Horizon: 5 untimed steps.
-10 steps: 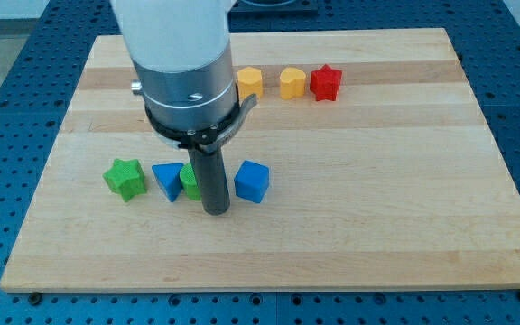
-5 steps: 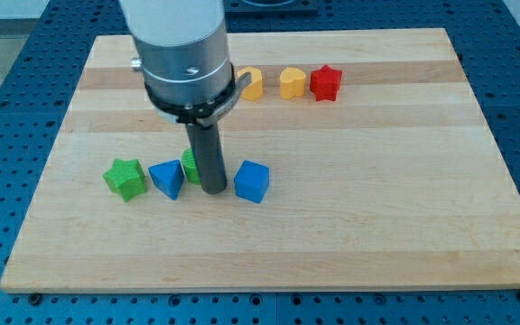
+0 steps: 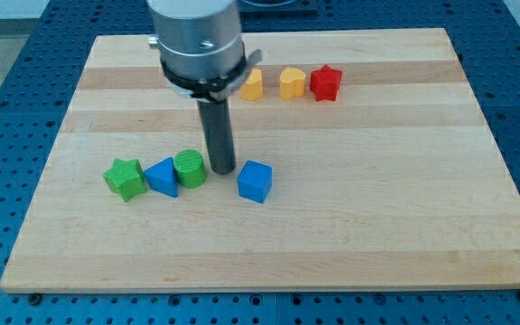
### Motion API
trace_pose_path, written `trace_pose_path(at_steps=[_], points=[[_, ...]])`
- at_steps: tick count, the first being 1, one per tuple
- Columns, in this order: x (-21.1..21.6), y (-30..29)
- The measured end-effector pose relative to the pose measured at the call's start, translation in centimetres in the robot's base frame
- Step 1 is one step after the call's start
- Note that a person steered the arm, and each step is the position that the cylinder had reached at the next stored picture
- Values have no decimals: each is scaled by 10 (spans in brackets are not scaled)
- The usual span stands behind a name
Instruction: Separate the blue cube from green circle
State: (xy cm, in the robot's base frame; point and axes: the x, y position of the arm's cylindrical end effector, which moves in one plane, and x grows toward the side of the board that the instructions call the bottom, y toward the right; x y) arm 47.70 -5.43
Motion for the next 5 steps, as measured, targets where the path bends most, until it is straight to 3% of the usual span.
trace_pose_path(at_steps=[2,5], points=[[38,-16],[24,-51]])
